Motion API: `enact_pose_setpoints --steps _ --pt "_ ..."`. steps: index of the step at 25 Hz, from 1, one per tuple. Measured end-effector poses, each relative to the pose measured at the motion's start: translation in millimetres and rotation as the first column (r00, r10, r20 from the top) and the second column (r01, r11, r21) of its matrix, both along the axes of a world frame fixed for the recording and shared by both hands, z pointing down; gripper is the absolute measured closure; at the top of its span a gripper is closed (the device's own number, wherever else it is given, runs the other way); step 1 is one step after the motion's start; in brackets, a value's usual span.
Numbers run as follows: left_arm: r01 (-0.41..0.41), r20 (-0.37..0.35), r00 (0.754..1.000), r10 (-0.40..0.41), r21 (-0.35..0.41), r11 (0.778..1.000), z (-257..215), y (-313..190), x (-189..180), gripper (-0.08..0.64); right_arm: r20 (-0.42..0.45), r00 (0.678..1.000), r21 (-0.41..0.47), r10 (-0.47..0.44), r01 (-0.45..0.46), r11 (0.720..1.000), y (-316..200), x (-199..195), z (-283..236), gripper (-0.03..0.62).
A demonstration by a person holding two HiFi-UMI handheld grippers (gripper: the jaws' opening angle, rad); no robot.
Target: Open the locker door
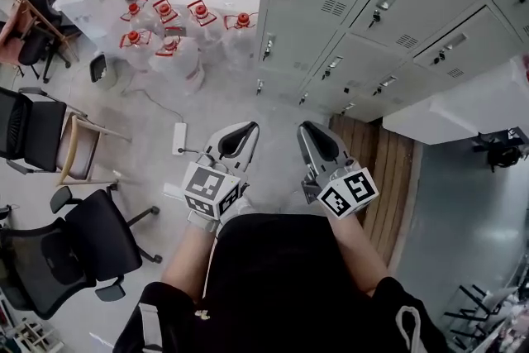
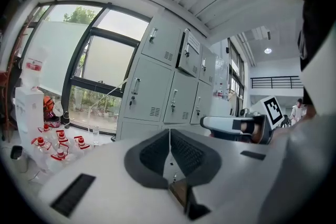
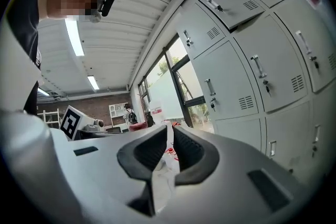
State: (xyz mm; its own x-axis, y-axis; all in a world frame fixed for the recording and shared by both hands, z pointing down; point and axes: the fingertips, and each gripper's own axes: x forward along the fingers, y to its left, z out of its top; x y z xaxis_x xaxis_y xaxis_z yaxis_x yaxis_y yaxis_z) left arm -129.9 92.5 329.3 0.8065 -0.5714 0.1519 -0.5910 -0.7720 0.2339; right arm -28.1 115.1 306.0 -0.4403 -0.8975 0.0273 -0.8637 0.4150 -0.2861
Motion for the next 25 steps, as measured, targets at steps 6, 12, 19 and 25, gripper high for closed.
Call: enact_pose_setpoints --steps 6,12,19,25 --pt "0.025 0.022 0.999 -0.025 -0.040 0.999 22 -36 -2 0.535 -0.008 1.000 -0.050 0.010 -0.010 0.999 -42 11 29 0.538" --pt "0.090 0.079 0.993 -0.085 -0.066 0.994 39 -97 17 0.535 -0.003 0.999 -0.069 -0.048 0.048 0.996 -112 37 52 0.538" --pt "0.158 0.126 0.981 -0.146 -0.091 0.983 53 -166 59 0.535 0.053 0.990 -0.093 -0.131 0.136 0.986 -193 67 72 0.538" --pt "0.199 0.175 0.968 -0.178 -0.109 0.974 78 -203 73 0.535 0.053 0.987 -0.136 -0.154 0.160 0.978 -240 82 103 0.538"
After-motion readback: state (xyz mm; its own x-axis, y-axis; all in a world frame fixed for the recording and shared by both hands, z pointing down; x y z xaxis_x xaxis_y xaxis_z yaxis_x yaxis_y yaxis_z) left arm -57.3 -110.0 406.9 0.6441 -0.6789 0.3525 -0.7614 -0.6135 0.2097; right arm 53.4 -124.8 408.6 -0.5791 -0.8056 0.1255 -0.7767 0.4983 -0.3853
